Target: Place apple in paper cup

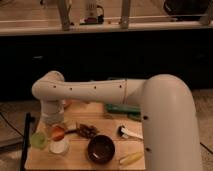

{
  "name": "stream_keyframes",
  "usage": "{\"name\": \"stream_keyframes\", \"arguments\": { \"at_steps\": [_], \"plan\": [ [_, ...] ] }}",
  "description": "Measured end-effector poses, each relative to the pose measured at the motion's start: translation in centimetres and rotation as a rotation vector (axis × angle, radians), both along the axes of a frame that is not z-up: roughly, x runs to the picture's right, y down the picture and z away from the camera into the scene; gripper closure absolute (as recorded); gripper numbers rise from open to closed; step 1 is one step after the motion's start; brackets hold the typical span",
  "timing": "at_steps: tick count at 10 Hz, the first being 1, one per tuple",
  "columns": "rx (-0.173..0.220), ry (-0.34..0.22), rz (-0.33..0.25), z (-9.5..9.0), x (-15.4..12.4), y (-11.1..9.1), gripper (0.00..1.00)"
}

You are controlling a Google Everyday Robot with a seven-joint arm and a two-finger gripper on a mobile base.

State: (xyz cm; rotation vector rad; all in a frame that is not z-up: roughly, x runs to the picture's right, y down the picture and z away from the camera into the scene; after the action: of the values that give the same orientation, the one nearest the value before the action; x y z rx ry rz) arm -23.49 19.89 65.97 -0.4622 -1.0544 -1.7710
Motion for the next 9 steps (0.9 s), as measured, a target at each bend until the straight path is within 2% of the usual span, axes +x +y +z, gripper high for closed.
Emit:
{"name": "stream_keyframes", "arguments": {
  "at_steps": [3,9],
  "plan": [
    [-0.001,0.003,0.001,0.01,0.02,-0.13,0.22],
    [0.004,0.02,0.0,-0.11,-0.01,-0.19,0.2]
  ]
}}
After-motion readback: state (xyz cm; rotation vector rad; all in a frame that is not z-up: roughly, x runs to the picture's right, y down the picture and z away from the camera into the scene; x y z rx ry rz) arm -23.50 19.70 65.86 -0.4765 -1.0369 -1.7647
